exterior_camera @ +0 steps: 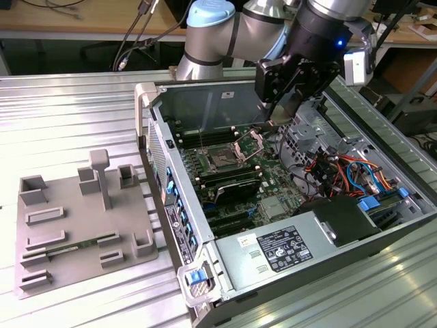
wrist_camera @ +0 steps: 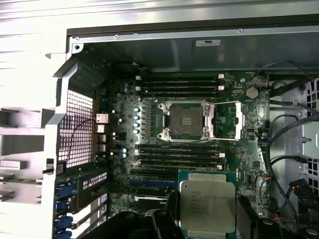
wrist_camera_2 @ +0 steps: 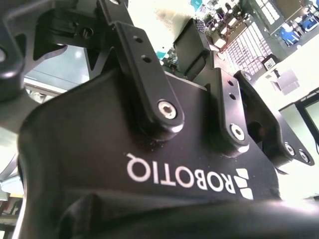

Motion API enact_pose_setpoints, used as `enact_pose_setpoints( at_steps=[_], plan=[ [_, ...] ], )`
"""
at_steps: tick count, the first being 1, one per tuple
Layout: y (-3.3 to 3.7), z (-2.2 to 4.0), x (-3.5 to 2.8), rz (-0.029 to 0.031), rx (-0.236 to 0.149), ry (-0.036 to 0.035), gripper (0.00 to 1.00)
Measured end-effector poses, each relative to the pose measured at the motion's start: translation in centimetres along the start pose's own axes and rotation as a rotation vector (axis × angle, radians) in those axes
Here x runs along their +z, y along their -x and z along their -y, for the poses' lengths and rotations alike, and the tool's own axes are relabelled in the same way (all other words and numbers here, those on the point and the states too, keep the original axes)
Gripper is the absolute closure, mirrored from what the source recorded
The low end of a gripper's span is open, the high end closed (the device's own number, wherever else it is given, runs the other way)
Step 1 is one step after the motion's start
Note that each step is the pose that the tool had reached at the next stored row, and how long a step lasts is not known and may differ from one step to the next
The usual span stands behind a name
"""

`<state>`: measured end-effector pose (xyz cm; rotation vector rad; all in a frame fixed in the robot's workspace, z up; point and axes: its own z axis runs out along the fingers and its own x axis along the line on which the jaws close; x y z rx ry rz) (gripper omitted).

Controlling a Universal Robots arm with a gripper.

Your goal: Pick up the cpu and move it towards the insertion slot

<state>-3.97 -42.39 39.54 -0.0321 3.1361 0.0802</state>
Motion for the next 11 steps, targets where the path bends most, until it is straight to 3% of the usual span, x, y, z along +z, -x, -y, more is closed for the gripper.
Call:
enact_pose_setpoints(
  at_steps=[11],
  plan=[
    [0.77, 0.01, 0.14, 0.0000, 0.000, 0.0000, 0.46]
  ],
)
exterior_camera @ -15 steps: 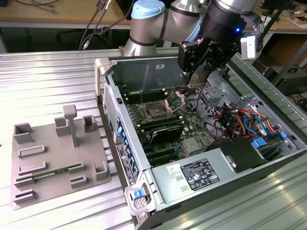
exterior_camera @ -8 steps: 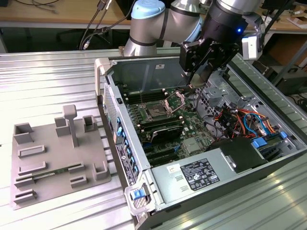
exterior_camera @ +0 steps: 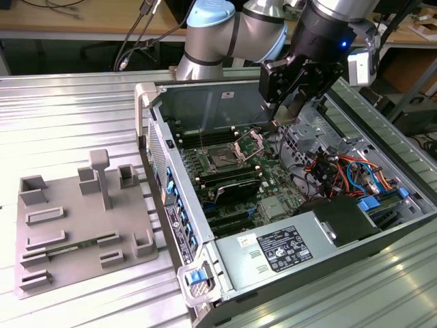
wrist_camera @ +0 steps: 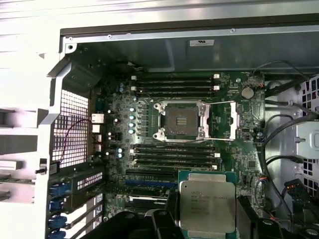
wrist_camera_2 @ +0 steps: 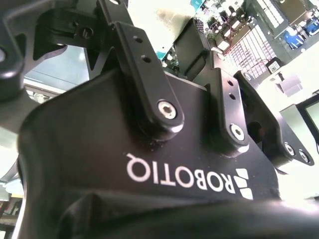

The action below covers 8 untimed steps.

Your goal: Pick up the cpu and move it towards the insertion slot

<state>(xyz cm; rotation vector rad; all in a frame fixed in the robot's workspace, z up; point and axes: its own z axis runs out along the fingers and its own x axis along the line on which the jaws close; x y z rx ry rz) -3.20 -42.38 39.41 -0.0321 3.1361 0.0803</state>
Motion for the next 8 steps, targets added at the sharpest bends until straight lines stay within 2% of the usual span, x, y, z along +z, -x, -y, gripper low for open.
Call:
enact_pose_setpoints(
  at_steps=[8],
  plan=[
    [0.81, 0.02, 0.14, 0.0000, 0.000, -0.0001, 0.46]
  ],
)
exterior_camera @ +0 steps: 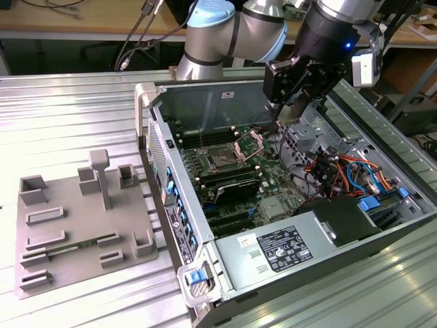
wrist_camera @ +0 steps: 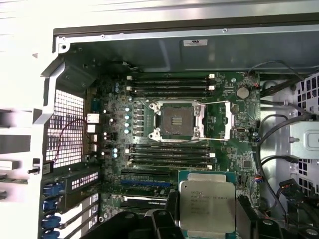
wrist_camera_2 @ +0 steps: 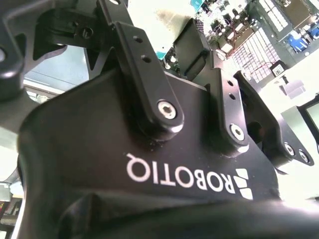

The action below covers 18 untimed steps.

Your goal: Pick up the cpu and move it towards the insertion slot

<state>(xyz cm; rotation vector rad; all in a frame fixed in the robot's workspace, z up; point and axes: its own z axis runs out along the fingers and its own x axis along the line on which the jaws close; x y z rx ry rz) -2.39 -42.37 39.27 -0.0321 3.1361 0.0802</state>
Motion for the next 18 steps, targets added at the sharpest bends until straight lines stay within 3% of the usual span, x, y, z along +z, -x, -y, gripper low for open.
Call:
enact_pose_setpoints(
  at_steps=[18],
  plan=[
    [1.45, 0.02, 0.33, 0.0000, 0.000, 0.0000, 0.46]
  ],
)
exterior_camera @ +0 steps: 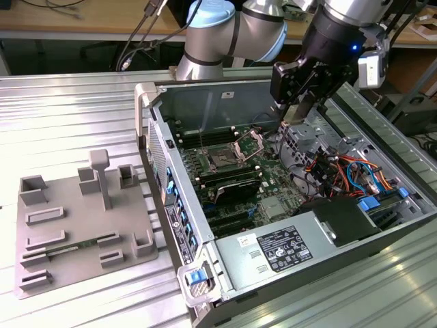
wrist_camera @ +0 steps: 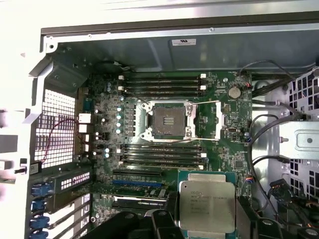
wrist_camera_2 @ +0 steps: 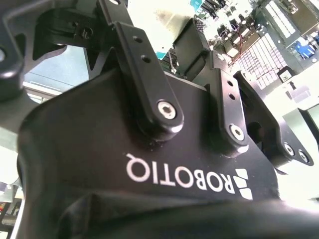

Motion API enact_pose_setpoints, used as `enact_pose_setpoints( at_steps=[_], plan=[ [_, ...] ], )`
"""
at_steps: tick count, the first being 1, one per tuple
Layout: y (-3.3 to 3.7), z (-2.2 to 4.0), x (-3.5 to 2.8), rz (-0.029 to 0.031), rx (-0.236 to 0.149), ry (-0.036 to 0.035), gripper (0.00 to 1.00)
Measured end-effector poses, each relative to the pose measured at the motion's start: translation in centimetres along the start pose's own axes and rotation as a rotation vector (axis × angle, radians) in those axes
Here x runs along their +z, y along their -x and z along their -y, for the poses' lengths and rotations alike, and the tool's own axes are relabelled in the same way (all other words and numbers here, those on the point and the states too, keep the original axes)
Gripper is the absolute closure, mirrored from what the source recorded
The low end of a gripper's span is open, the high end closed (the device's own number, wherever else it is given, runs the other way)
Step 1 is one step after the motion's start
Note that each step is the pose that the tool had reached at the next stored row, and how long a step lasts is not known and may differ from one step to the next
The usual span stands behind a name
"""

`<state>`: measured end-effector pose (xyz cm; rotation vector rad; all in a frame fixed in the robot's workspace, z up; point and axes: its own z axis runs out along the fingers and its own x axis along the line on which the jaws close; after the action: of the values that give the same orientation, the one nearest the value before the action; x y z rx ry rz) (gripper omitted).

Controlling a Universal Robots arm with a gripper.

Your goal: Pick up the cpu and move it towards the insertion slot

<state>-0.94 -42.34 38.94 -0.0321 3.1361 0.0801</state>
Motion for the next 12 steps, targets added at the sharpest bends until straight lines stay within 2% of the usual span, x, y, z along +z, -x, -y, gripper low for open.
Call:
enact_pose_setpoints(
  at_steps=[12],
  plan=[
    [0.70, 0.01, 0.21, 0.0000, 0.000, 0.0000, 0.46]
  ],
)
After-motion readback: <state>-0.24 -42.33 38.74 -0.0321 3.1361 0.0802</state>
